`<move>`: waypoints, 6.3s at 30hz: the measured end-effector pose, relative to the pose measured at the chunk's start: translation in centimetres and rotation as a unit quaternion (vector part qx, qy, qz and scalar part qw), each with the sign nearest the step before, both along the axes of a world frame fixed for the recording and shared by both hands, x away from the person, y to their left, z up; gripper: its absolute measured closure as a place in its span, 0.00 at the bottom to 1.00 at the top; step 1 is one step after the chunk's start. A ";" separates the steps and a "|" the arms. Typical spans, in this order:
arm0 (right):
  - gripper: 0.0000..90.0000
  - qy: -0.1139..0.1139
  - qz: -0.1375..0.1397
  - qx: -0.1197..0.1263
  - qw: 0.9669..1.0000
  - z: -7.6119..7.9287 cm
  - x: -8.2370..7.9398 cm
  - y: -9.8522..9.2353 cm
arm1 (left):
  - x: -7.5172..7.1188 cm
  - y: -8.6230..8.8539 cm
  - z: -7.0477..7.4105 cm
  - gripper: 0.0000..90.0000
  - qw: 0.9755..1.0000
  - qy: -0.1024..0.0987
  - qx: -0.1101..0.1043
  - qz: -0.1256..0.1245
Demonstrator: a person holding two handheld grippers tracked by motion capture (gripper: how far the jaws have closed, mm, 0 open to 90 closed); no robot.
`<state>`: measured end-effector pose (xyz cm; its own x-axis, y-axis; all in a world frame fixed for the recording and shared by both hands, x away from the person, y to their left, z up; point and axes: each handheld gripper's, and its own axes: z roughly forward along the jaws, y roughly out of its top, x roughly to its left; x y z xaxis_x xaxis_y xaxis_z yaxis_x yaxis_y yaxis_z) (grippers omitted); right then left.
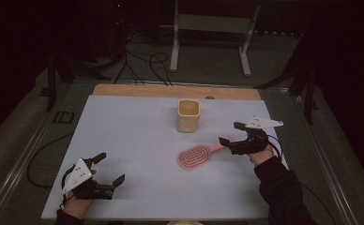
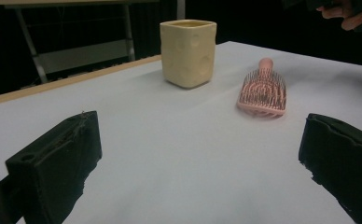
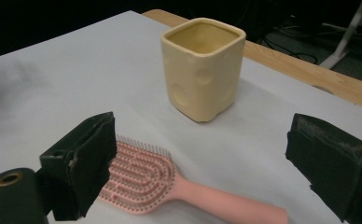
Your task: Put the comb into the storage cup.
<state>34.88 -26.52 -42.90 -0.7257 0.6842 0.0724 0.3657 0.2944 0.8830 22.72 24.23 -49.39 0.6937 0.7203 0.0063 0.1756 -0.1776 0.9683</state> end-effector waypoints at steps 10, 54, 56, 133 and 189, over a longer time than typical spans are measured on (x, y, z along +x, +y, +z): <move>0.15 0.016 -0.011 -0.008 1.000 -0.9 1.8 -0.1 | 0.0 0.0 0.0 0.00 1.000 0.000 0.000 -0.001; 0.98 0.086 -0.040 -0.154 0.984 -3.7 6.3 1.6 | 0.1 0.1 0.0 0.00 1.000 0.002 -0.002 -0.002; 0.99 0.096 -0.039 -0.165 0.981 -4.1 6.5 1.7 | 0.1 0.1 -0.1 0.00 1.000 0.004 -0.003 -0.001; 1.00 0.143 -0.011 -0.232 0.962 -6.6 -1.9 -1.0 | 0.2 0.0 -0.2 0.00 1.000 0.009 -0.004 -0.002; 0.75 0.118 0.008 -0.194 0.974 -2.3 -7.0 1.4 | 0.2 -0.1 -0.1 0.00 1.000 0.008 0.000 -0.003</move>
<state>27.92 -25.12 -45.22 -0.7315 0.6814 -0.0242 0.5367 0.5973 0.5960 22.89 24.14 -49.52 0.6982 0.7159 -0.0040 0.1896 -0.1795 0.9653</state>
